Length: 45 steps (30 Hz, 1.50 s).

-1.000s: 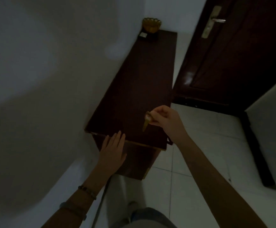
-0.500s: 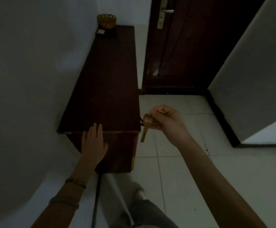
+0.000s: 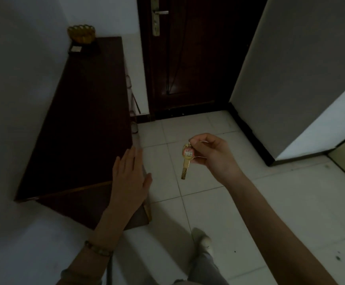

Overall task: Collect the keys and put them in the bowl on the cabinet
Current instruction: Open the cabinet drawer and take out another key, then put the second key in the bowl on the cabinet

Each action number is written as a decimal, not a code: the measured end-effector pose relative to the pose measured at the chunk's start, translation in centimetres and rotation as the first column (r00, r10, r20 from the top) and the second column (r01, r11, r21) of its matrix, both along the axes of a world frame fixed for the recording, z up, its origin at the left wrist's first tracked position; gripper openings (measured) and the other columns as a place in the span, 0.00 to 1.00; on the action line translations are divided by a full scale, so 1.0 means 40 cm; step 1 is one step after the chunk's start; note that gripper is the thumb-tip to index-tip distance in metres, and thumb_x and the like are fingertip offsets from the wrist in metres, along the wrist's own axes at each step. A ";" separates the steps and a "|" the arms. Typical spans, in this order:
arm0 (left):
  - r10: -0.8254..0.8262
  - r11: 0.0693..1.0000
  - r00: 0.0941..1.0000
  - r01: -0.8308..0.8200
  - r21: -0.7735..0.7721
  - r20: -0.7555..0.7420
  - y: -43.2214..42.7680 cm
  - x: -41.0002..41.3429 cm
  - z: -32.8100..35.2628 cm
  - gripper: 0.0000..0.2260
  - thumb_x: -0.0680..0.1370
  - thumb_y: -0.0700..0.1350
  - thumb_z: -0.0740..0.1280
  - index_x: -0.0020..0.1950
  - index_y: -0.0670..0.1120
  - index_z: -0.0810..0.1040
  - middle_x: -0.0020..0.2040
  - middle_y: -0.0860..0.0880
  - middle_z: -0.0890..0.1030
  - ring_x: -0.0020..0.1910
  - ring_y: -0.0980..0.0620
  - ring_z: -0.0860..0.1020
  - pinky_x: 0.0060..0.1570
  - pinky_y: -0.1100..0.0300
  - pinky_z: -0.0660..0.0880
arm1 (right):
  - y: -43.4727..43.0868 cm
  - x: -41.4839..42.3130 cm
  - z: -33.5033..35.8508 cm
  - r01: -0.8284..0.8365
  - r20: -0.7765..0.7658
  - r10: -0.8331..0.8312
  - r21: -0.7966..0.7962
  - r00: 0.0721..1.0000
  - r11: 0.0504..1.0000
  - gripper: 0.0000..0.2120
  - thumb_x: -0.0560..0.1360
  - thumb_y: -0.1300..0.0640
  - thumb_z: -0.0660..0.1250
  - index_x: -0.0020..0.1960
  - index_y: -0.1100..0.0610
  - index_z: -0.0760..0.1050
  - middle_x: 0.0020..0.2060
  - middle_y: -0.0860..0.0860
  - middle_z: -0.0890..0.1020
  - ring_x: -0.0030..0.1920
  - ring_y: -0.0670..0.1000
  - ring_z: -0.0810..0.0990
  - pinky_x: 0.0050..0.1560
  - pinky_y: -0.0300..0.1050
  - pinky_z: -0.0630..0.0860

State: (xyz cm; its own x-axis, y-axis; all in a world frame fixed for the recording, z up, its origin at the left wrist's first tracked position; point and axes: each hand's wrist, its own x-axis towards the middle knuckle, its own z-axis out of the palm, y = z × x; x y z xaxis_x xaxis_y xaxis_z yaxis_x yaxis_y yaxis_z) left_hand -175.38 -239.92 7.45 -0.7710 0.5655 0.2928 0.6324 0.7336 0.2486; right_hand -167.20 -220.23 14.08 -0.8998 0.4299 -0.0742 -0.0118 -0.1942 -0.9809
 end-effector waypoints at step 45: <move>0.192 0.981 0.975 -0.188 0.050 -0.110 0.793 -1.054 0.046 0.25 0.76 0.51 0.59 0.68 0.37 0.67 0.66 0.36 0.72 0.65 0.39 0.71 0.66 0.42 0.61 | 0.769 -1.209 0.002 -0.250 0.039 0.247 0.169 0.968 0.953 0.07 0.74 0.63 0.66 0.39 0.54 0.79 0.34 0.50 0.83 0.38 0.48 0.82 0.38 0.44 0.82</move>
State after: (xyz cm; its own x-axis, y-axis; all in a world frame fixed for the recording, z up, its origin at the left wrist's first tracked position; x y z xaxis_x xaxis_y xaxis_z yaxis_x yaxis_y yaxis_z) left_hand -217.55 -208.18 9.30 -0.8237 0.3983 0.4035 0.5082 0.8342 0.2141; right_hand -215.55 -189.46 14.17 -0.9789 0.2009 -0.0359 0.0330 -0.0176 -0.9993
